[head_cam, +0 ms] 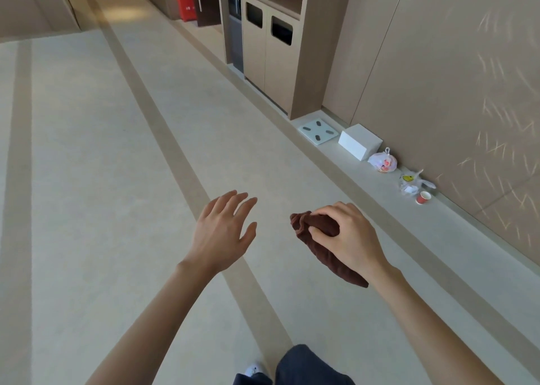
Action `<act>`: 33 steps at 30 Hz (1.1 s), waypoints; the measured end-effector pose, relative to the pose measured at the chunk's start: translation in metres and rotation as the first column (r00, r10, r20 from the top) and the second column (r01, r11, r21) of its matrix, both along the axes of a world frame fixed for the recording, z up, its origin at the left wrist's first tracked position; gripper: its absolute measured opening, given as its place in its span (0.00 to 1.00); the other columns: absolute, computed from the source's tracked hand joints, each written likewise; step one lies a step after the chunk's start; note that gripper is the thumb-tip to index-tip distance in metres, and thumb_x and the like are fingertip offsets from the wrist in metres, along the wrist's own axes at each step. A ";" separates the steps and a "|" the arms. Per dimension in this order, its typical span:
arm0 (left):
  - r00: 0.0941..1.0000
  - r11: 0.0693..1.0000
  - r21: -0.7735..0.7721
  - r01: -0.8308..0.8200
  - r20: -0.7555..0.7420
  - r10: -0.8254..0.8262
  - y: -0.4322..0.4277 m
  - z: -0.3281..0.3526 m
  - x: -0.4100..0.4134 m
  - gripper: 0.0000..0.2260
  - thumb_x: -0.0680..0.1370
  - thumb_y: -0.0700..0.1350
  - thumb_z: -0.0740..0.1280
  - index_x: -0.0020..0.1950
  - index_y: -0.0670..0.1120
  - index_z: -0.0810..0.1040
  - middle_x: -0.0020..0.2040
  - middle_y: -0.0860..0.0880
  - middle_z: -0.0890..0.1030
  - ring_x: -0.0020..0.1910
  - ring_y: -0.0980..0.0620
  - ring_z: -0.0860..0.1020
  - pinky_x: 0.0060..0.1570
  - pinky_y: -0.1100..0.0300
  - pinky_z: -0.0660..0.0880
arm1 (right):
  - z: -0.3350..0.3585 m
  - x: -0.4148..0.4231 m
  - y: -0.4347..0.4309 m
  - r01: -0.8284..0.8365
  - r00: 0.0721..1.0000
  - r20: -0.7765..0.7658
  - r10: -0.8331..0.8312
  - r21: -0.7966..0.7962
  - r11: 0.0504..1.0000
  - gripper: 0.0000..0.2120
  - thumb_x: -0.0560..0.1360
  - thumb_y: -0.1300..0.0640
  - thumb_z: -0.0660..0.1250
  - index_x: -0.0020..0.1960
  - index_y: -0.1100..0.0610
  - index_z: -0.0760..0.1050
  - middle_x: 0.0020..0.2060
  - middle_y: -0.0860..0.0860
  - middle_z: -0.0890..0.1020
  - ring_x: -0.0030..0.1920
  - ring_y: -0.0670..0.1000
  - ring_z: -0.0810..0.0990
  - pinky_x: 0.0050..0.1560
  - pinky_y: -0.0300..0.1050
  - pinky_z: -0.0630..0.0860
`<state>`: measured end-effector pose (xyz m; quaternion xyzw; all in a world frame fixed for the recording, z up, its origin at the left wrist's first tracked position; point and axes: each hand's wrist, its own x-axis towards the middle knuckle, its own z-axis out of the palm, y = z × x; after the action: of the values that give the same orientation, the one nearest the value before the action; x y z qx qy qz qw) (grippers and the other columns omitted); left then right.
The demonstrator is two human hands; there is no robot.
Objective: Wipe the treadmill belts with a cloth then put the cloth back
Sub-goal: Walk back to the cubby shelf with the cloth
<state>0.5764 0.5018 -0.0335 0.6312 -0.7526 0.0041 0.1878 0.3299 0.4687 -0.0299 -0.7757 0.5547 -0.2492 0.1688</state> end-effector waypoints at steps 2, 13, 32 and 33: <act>1.000 1.000 0.028 0.000 0.001 0.000 -0.017 -0.007 0.010 0.21 0.76 0.52 0.57 0.65 0.45 0.75 0.62 0.46 0.77 0.65 0.44 0.73 0.62 0.49 0.70 | -0.005 0.010 -0.021 0.000 1.000 -0.001 0.000 0.015 1.000 0.08 0.70 0.48 0.70 0.48 0.47 0.78 0.43 0.43 0.78 0.49 0.46 0.74 0.43 0.44 0.73; 0.999 0.999 0.048 -0.023 0.036 0.021 -0.175 -0.022 0.036 0.19 0.75 0.48 0.68 0.65 0.46 0.75 0.62 0.47 0.78 0.65 0.44 0.73 0.62 0.49 0.69 | -0.023 0.042 -0.198 -0.038 0.999 0.015 0.038 0.024 0.999 0.08 0.70 0.47 0.70 0.49 0.46 0.78 0.43 0.42 0.78 0.50 0.45 0.73 0.44 0.43 0.74; 0.998 0.999 0.034 -0.027 0.061 0.025 -0.464 -0.013 0.082 0.19 0.76 0.49 0.66 0.66 0.46 0.74 0.63 0.46 0.77 0.66 0.44 0.72 0.62 0.48 0.69 | -0.012 0.100 -0.495 -0.105 0.994 -0.009 0.105 0.006 0.994 0.09 0.70 0.48 0.70 0.49 0.47 0.79 0.44 0.42 0.78 0.50 0.46 0.74 0.44 0.41 0.72; 0.998 0.999 0.041 -0.021 0.065 0.018 -0.477 -0.015 0.088 0.20 0.76 0.49 0.66 0.66 0.46 0.74 0.63 0.46 0.77 0.66 0.43 0.72 0.63 0.48 0.68 | -0.014 0.106 -0.508 -0.101 0.995 -0.011 0.101 0.005 0.995 0.09 0.70 0.48 0.70 0.49 0.47 0.79 0.44 0.42 0.78 0.50 0.46 0.74 0.45 0.42 0.72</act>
<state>0.6642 0.0253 -0.0485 0.6417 -0.7520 0.0104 0.1502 0.4359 -0.0395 -0.0436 -0.8038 0.5162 -0.2346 0.1800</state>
